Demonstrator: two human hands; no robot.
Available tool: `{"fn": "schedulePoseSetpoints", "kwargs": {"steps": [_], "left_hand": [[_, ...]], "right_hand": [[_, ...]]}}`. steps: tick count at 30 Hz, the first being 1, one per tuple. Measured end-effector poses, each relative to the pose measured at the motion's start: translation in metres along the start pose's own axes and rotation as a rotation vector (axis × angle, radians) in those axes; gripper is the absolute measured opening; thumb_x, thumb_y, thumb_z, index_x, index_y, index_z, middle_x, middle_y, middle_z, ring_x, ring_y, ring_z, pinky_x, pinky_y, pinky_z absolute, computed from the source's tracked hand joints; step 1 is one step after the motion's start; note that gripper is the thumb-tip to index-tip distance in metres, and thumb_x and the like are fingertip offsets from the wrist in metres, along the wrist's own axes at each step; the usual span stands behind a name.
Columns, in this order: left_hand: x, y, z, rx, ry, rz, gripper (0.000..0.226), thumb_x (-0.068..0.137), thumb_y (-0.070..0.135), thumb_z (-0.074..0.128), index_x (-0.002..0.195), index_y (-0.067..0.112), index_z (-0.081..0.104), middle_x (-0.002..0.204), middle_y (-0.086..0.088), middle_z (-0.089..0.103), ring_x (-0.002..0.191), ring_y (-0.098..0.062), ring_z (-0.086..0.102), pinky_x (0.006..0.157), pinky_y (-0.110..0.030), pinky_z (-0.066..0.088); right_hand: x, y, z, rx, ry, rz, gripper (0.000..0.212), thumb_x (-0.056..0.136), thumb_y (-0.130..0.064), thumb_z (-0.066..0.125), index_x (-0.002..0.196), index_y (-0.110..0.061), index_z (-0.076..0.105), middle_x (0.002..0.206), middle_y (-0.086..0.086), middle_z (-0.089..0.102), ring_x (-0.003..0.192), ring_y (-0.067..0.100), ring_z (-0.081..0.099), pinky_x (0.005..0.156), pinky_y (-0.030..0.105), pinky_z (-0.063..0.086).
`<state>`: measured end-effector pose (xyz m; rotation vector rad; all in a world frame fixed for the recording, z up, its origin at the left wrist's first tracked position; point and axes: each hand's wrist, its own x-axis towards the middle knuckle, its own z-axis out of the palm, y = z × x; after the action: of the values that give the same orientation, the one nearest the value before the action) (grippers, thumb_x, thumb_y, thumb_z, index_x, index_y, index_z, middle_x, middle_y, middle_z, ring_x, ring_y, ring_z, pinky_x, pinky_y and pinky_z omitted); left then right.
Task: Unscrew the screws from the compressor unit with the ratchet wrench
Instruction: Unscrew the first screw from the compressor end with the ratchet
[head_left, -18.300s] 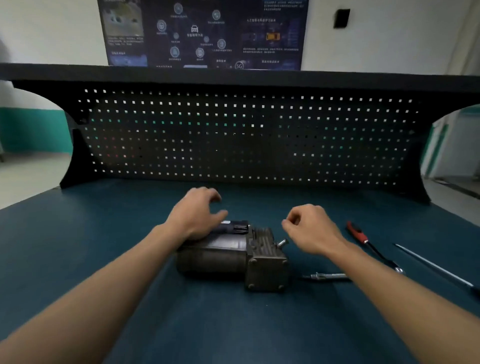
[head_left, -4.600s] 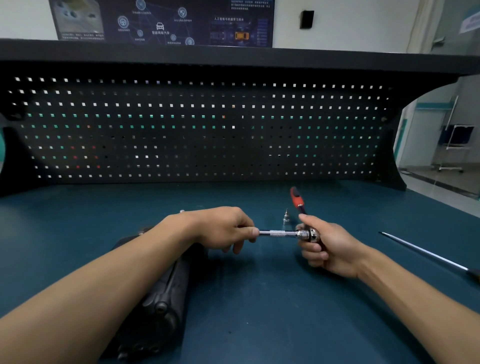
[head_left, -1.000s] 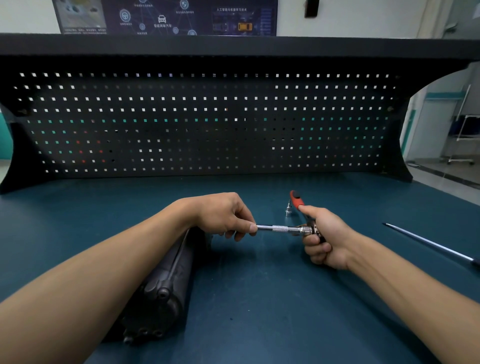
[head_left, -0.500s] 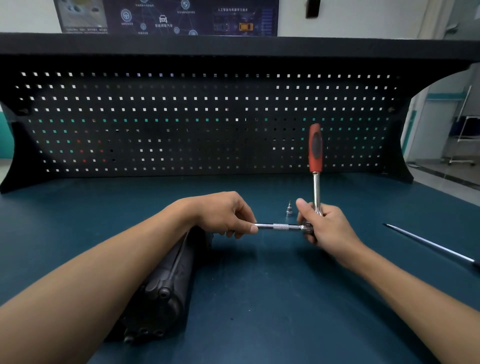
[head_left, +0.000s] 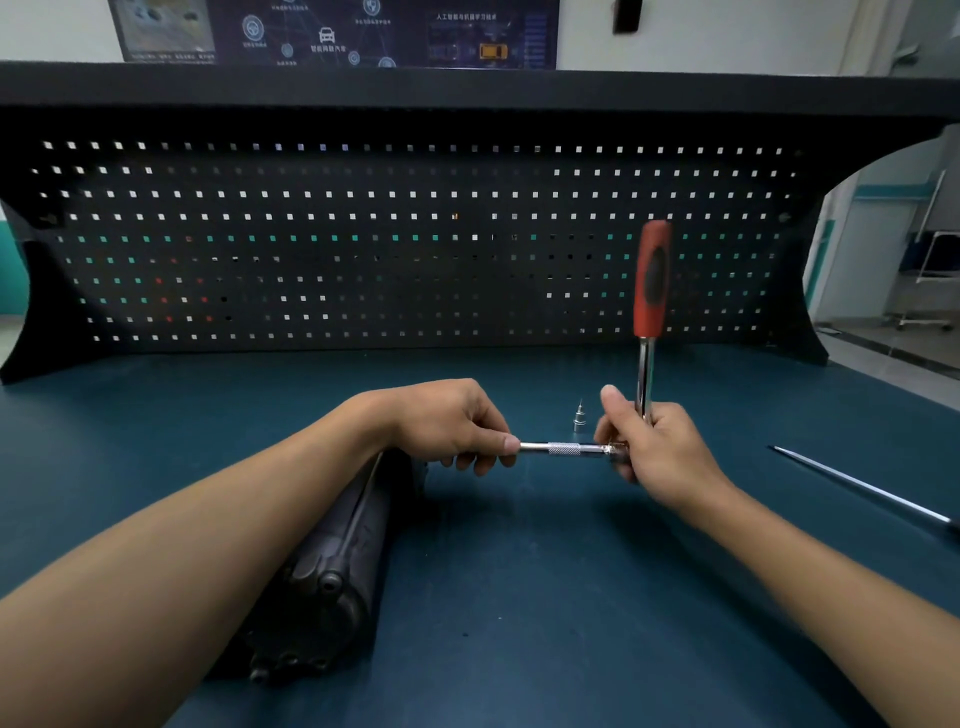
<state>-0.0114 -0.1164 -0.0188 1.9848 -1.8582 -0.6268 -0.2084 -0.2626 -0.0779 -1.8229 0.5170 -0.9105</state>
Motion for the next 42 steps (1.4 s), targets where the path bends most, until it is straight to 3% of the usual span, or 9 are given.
{"fn": "schedulePoseSetpoints", "kwargs": {"steps": [5,9,15,20,26,32,36,38,42], "left_hand": [[-0.002,-0.001,-0.001,-0.022,0.038,0.008,0.019,0.096,0.032,0.064,0.090,0.018,0.076,0.066,0.009,0.066,0.057,-0.005,0.053,0.053,-0.018,0.046],[-0.003,-0.002,-0.001,-0.017,0.063,0.031,0.016,0.093,0.035,0.068,0.083,0.025,0.076,0.067,0.008,0.067,0.058,-0.005,0.053,0.053,-0.019,0.047],[-0.003,-0.002,-0.001,-0.005,0.028,0.006,0.019,0.096,0.041,0.062,0.091,0.028,0.074,0.068,0.008,0.067,0.063,-0.008,0.056,0.058,-0.022,0.047],[0.001,0.001,0.002,0.025,-0.053,-0.066,0.035,0.103,0.045,0.046,0.105,0.023,0.073,0.076,0.008,0.072,0.066,-0.007,0.057,0.061,-0.020,0.045],[-0.002,0.005,-0.002,0.016,-0.058,-0.053,0.032,0.105,0.036,0.046,0.103,0.019,0.073,0.078,0.006,0.072,0.066,-0.007,0.056,0.064,-0.023,0.045],[-0.006,0.005,-0.004,-0.037,-0.021,-0.028,0.028,0.102,0.035,0.053,0.102,0.015,0.074,0.075,0.007,0.071,0.064,-0.006,0.056,0.062,-0.020,0.045],[-0.007,0.004,-0.005,-0.071,-0.007,-0.011,0.025,0.100,0.034,0.057,0.100,0.017,0.075,0.073,0.006,0.070,0.063,-0.007,0.056,0.062,-0.021,0.045],[-0.008,0.003,-0.005,-0.090,0.018,0.002,0.023,0.099,0.034,0.059,0.093,0.020,0.076,0.074,0.006,0.071,0.063,-0.007,0.055,0.063,-0.023,0.046],[-0.009,0.001,-0.005,-0.110,0.120,0.023,0.030,0.100,0.036,0.057,0.089,0.016,0.076,0.081,0.001,0.075,0.070,-0.010,0.056,0.068,-0.029,0.044]], "right_hand": [[0.003,-0.011,0.000,0.147,-0.037,0.462,0.048,0.097,-0.056,0.050,0.075,-0.015,0.062,0.043,0.001,0.038,0.033,0.013,0.025,0.035,0.019,0.020],[0.002,-0.015,-0.002,0.300,-0.135,0.661,0.044,0.097,-0.052,0.048,0.066,-0.022,0.043,0.043,-0.003,0.029,0.031,0.009,0.017,0.036,0.019,0.017],[0.002,-0.011,-0.002,0.123,-0.090,0.442,0.040,0.095,-0.052,0.056,0.073,-0.019,0.056,0.044,0.002,0.041,0.035,0.014,0.026,0.038,0.021,0.021],[0.000,0.000,-0.005,-0.080,-0.023,0.108,0.044,0.094,-0.052,0.059,0.058,-0.027,0.060,0.047,-0.006,0.049,0.043,0.013,0.046,0.042,0.021,0.036],[-0.003,0.003,-0.005,-0.061,0.010,-0.154,0.041,0.088,-0.053,0.060,0.060,-0.025,0.055,0.053,-0.008,0.048,0.052,0.013,0.047,0.052,0.030,0.044],[-0.009,-0.003,-0.003,-0.128,0.035,-0.341,0.038,0.090,-0.045,0.058,0.061,-0.022,0.052,0.058,0.005,0.045,0.056,0.013,0.043,0.056,0.024,0.039],[-0.009,-0.005,-0.001,-0.158,0.067,-0.387,0.044,0.096,-0.032,0.059,0.062,-0.007,0.049,0.054,-0.003,0.042,0.052,0.010,0.039,0.053,0.025,0.035],[-0.008,-0.006,0.000,-0.132,0.070,-0.338,0.048,0.096,-0.036,0.059,0.062,-0.003,0.048,0.054,-0.004,0.041,0.051,0.012,0.038,0.052,0.028,0.034],[-0.004,-0.008,0.000,-0.076,0.075,-0.159,0.048,0.099,-0.041,0.058,0.059,-0.014,0.053,0.049,-0.007,0.045,0.048,0.014,0.042,0.047,0.027,0.037]]}}
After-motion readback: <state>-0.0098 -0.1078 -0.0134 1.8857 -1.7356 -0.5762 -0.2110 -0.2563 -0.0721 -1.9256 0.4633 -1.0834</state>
